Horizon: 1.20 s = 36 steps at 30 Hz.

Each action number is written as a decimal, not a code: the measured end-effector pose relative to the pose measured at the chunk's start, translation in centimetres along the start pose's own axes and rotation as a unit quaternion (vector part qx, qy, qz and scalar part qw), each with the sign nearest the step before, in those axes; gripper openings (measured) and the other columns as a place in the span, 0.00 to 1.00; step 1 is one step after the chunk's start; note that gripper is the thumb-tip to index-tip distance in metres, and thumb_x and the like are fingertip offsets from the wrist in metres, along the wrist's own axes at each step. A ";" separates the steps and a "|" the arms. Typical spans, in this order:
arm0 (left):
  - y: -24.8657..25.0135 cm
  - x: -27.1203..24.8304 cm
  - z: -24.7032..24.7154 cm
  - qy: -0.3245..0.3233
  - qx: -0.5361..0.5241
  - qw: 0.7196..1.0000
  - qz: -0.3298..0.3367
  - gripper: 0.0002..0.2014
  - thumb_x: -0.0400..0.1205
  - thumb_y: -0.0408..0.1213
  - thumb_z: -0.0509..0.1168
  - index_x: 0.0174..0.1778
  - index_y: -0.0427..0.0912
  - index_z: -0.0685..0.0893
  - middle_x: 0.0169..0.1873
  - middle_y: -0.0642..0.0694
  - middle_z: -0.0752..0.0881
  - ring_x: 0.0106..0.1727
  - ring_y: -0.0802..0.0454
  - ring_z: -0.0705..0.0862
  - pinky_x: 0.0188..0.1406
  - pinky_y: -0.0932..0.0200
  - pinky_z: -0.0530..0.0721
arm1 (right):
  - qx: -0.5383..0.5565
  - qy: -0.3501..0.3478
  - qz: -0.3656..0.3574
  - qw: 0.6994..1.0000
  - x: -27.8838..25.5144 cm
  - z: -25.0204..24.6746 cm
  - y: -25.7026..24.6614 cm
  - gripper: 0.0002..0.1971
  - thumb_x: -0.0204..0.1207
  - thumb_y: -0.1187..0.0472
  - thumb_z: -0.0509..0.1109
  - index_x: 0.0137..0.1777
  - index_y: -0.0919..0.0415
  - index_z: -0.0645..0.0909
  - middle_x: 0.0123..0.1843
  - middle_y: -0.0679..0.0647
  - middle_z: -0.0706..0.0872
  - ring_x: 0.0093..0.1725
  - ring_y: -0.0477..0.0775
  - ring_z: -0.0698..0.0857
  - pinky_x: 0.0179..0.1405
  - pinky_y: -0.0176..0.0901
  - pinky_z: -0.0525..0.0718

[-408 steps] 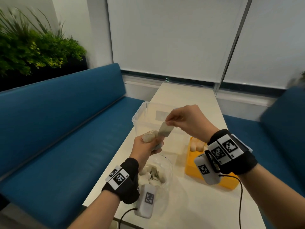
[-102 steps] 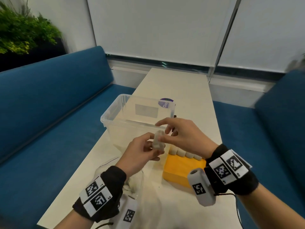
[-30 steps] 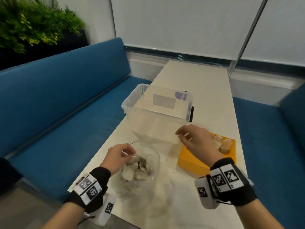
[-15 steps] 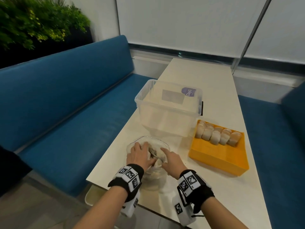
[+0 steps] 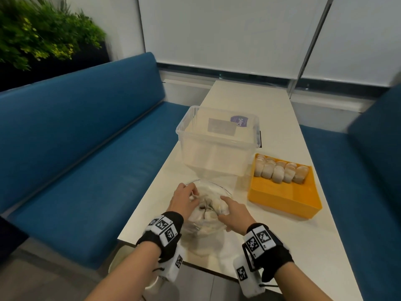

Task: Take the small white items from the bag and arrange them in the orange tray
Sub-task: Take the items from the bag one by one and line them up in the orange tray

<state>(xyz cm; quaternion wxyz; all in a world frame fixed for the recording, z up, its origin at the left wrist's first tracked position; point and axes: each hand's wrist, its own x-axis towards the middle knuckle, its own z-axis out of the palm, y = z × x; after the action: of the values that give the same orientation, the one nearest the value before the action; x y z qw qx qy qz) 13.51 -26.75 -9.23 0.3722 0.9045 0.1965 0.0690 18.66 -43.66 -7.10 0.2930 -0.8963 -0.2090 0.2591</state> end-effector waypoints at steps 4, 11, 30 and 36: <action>0.5 -0.4 -2.0 0.036 -0.097 0.995 0.015 0.06 0.78 0.30 0.69 0.42 0.46 0.80 0.45 0.45 0.79 0.43 0.55 0.78 0.39 0.78 0.71 | -0.059 0.008 -0.010 0.998 -0.8 -0.7 -0.1 0.30 0.78 0.57 0.66 0.79 0.54 0.62 0.73 0.60 0.74 0.66 0.60 0.78 0.63 0.45 0.76; 1.2 0.0 -5.0 0.055 -0.285 0.957 -0.022 0.04 0.78 0.34 0.72 0.42 0.47 0.84 0.44 0.47 0.83 0.46 0.48 0.82 0.50 0.52 0.84 | -0.013 0.155 -0.098 0.983 -2.0 -3.9 -2.7 0.17 0.77 0.59 0.68 0.66 0.51 0.78 0.65 0.55 0.75 0.62 0.54 0.79 0.63 0.40 0.75; 2.7 -0.4 -5.6 -0.106 -0.394 0.911 -0.055 0.07 0.81 0.36 0.70 0.51 0.38 0.84 0.47 0.34 0.89 0.45 0.43 0.86 0.51 0.48 0.86 | 0.266 0.078 -0.145 0.950 1.0 -1.4 -4.8 0.17 0.70 0.61 0.76 0.60 0.54 0.82 0.53 0.55 0.88 0.49 0.57 0.89 0.42 0.49 0.90; 2.4 -0.1 -5.2 -0.068 -0.451 0.886 -0.083 0.11 0.84 0.43 0.66 0.60 0.45 0.82 0.52 0.36 0.89 0.44 0.45 0.89 0.46 0.52 0.87 | 0.378 0.083 -0.115 0.915 1.3 -0.8 -4.3 0.10 0.70 0.70 0.75 0.51 0.66 0.83 0.49 0.65 0.89 0.45 0.57 0.89 0.41 0.46 0.88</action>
<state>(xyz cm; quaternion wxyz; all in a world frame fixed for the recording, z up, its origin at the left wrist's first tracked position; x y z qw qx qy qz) 12.76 -24.96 -3.79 0.7565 0.6222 0.1929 0.0572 19.19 -40.11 -4.24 0.6537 -0.7071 -0.1720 0.2077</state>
